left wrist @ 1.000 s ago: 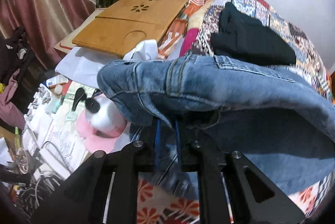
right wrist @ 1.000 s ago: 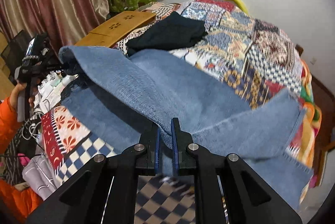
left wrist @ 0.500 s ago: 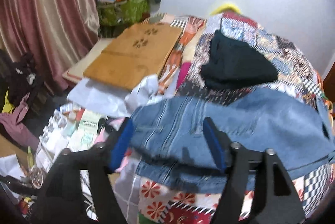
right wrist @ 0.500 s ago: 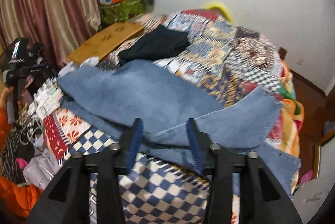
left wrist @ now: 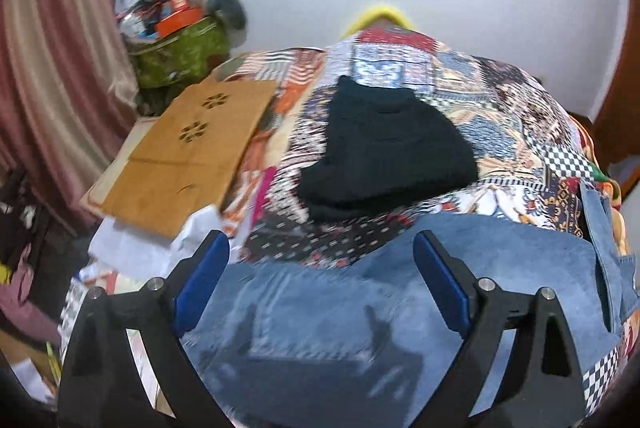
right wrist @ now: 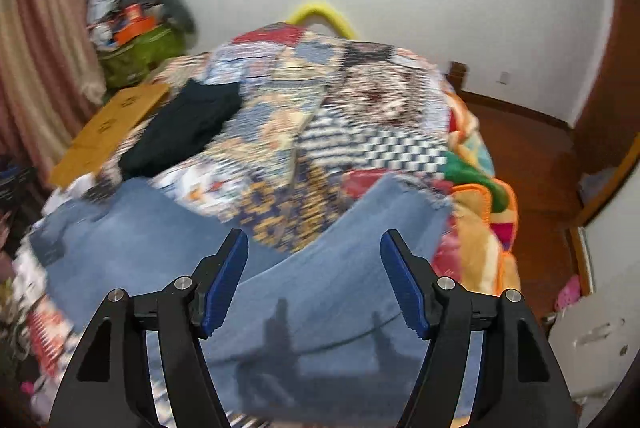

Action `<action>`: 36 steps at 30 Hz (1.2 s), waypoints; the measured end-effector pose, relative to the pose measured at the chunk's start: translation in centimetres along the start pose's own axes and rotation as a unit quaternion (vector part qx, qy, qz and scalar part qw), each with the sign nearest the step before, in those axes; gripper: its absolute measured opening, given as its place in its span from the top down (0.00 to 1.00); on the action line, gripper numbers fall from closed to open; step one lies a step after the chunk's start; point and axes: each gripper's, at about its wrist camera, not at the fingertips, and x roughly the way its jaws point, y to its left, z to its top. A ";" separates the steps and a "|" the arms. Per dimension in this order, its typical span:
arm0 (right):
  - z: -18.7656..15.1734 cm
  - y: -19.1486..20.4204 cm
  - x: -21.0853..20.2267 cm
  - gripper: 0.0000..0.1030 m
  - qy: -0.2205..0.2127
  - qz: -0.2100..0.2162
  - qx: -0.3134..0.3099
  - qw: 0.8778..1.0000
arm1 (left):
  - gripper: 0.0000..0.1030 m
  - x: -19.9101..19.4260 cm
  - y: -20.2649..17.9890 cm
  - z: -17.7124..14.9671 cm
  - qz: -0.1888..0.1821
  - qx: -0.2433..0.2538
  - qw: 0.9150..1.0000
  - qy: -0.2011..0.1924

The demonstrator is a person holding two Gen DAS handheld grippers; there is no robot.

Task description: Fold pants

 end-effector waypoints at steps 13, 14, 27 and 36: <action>2.2 -5.5 13.0 0.37 0.085 0.006 0.116 0.990 | 0.09 7.5 -7.7 0.5 -0.019 0.093 0.994 0.054; 2.5 -5.6 13.8 0.37 0.089 0.007 0.117 0.989 | 0.09 7.8 -7.9 0.4 -0.022 0.094 0.994 0.059; 2.3 -6.3 18.8 0.88 0.138 -0.011 0.113 0.984 | 0.09 10.9 -9.5 -0.5 -0.042 0.093 0.988 0.115; 3.9 -11.7 6.4 0.91 0.013 -0.052 0.115 0.992 | 0.09 9.1 -11.2 -2.1 -0.048 0.111 0.983 0.138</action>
